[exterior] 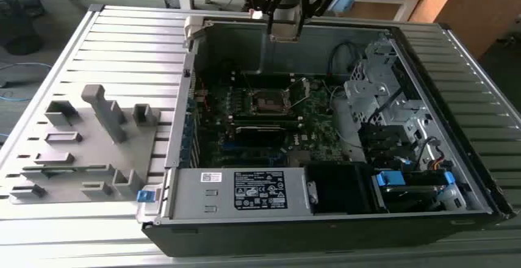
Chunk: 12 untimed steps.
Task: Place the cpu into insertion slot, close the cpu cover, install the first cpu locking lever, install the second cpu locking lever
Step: 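Place the cpu into insertion slot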
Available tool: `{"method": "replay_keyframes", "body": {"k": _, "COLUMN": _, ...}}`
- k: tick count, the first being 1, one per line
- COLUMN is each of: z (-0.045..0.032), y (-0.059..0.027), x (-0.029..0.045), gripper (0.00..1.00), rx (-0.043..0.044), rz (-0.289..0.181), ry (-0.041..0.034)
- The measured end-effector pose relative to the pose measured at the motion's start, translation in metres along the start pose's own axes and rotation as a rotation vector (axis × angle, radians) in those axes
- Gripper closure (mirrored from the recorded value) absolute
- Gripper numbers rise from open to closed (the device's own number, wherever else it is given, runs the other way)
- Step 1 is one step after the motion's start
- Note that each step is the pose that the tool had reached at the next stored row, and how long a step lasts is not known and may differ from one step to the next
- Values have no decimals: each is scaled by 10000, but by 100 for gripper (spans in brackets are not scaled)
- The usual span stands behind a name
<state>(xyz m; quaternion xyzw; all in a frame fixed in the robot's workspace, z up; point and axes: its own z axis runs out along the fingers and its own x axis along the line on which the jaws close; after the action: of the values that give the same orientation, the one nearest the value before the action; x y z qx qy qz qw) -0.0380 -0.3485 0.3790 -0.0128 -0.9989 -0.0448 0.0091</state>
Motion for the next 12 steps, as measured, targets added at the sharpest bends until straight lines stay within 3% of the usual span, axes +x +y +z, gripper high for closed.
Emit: {"method": "replay_keyframes", "body": {"k": 12, "z": 44, "y": -4, "x": -1, "gripper": 46, "rx": 0, "rz": 0, "ry": 0}}
